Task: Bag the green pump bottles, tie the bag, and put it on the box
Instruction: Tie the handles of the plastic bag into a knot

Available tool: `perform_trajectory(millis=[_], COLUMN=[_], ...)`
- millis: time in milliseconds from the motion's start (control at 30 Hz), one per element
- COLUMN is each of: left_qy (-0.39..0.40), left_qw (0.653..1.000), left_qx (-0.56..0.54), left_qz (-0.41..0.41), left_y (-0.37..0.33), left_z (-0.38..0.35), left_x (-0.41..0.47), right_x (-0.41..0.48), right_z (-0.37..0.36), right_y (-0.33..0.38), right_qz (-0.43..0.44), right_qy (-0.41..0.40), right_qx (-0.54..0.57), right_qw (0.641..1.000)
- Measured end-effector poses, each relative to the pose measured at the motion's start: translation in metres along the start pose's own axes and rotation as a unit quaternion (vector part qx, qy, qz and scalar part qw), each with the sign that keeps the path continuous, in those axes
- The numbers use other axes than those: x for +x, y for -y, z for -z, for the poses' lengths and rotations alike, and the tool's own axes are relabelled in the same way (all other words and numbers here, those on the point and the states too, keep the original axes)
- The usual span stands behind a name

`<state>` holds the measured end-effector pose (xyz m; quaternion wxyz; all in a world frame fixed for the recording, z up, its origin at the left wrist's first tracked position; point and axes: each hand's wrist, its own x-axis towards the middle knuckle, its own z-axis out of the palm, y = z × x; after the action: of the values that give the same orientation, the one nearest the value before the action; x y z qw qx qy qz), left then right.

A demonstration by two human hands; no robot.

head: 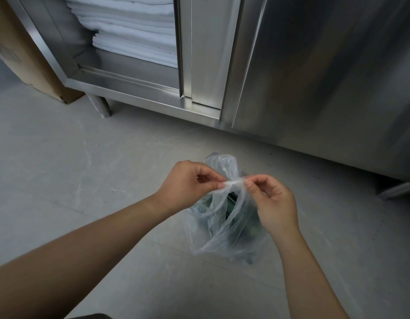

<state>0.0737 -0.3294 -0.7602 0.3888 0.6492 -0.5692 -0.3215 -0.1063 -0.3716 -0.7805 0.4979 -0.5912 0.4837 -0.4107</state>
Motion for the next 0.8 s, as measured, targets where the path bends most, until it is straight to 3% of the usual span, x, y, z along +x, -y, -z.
perform_trajectory(millis=[333,633,800], left_qy=[-0.011,0.026,0.031], left_qw=[1.0,0.999,0.999], left_qx=[0.022,0.026,0.025], left_qz=[0.02,0.034,0.022], left_y=[0.009,0.006,0.001], left_z=[0.004,-0.011,-0.018], left_x=[0.004,0.006,0.006], right_x=[-0.002,-0.004,-0.007], right_z=[0.011,0.008,0.01], right_y=[-0.016,-0.002,-0.006], right_qz=[-0.068,0.042,0.03], right_qy=[-0.059,-0.057,-0.061], right_qx=[0.052,-0.074,-0.093], right_qw=[0.995,0.995,0.993])
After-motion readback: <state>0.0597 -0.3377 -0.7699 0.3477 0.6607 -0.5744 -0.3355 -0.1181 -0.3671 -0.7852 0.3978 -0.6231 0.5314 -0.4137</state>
